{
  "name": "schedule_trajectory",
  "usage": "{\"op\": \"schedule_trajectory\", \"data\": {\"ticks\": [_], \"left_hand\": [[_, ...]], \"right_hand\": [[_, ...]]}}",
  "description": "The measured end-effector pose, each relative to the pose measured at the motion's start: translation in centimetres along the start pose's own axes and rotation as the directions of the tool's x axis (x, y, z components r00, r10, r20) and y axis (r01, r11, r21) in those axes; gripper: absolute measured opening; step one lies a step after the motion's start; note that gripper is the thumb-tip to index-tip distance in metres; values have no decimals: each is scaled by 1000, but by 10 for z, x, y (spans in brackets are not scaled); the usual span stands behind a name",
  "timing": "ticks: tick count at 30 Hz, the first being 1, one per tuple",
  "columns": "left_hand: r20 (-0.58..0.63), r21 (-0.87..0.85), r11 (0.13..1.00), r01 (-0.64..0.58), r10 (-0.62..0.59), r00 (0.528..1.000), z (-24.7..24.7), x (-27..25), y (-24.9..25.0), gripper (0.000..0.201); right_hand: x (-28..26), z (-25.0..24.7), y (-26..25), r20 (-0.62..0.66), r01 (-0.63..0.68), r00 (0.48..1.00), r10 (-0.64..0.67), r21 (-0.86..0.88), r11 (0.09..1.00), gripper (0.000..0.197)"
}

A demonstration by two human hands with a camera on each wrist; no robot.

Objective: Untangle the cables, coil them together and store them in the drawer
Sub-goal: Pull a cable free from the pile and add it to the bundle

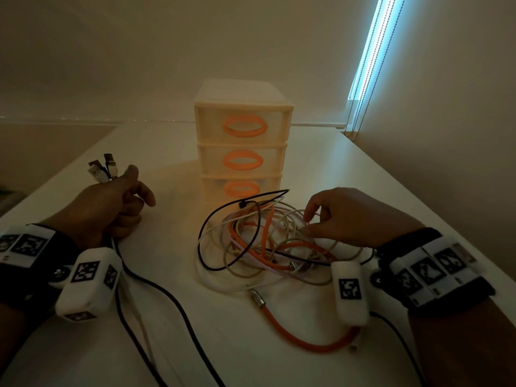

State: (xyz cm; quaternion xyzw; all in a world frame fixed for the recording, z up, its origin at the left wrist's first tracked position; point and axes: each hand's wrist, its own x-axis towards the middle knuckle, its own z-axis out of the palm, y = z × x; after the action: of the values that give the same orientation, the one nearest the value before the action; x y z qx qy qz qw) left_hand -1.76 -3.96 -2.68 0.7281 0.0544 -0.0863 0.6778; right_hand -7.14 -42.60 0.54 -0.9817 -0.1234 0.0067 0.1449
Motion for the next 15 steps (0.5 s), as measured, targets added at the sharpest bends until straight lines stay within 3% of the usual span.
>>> {"op": "schedule_trajectory", "data": {"ticks": [4,11,15], "left_hand": [[0,16,1000,-2,2,1000,2,-1,1,66],[-14,20,1000,-17,17,1000,4,-3,0,64],[-10,17,1000,-21,21,1000,4,-4,-1,64]], "right_hand": [[10,12,-5,-10,-27,1000,27,-37,999,23],[19,19,-12,-47,-104,994,102,-43,994,12],[19,10,-14,-207,-125,973,104,-90,988,24]]}}
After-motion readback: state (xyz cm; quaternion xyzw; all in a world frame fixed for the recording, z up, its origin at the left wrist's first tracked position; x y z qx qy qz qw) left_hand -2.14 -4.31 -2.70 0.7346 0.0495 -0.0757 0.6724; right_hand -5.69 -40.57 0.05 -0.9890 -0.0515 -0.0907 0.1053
